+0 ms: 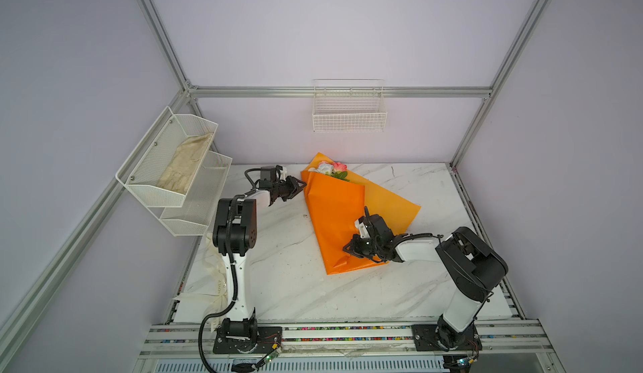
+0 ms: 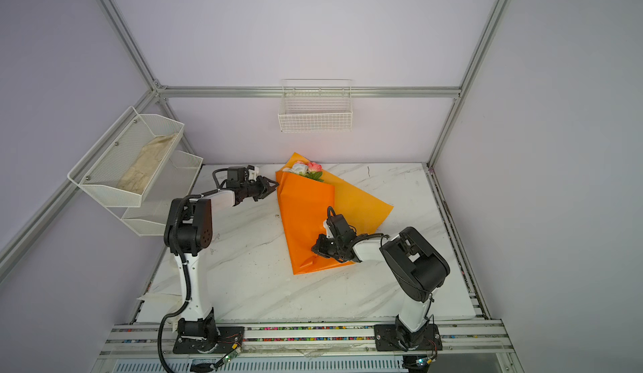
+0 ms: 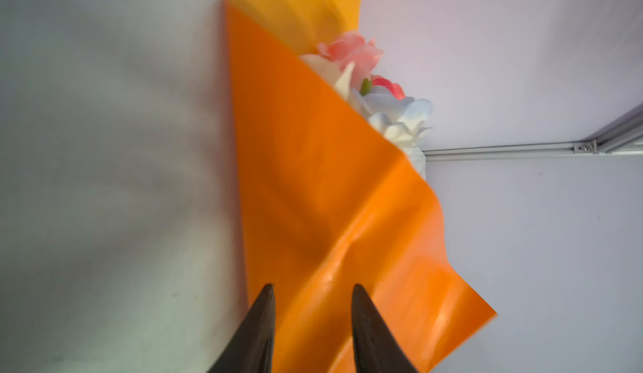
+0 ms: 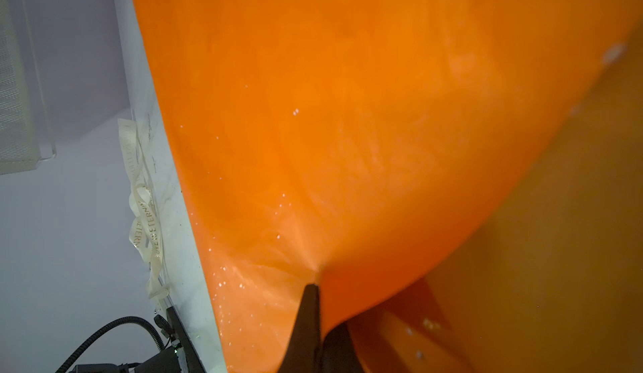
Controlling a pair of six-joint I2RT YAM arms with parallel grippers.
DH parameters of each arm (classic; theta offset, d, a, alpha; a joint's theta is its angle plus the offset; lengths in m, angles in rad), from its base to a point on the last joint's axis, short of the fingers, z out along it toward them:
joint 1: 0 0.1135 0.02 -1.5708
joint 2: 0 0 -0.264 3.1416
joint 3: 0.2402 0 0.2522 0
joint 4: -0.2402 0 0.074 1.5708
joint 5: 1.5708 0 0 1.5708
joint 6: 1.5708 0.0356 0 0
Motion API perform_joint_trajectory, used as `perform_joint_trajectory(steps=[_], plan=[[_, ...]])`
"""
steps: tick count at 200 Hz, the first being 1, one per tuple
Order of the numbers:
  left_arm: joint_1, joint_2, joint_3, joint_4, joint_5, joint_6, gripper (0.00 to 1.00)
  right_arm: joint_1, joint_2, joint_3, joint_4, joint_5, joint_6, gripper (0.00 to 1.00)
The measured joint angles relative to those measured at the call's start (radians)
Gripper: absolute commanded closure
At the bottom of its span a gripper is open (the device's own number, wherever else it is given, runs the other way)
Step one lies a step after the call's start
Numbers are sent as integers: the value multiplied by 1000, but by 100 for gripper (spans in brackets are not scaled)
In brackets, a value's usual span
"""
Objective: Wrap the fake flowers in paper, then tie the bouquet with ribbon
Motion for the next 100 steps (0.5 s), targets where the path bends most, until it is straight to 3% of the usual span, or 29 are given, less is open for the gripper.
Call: perform_joint_trajectory(steps=[28,100], plan=[[-1,-13,11,39,64,-1,73,0,0,0,-2,0,0,100],[-23,60,11,97,120,-28,72,-3,1,1,-3,0,0,99]])
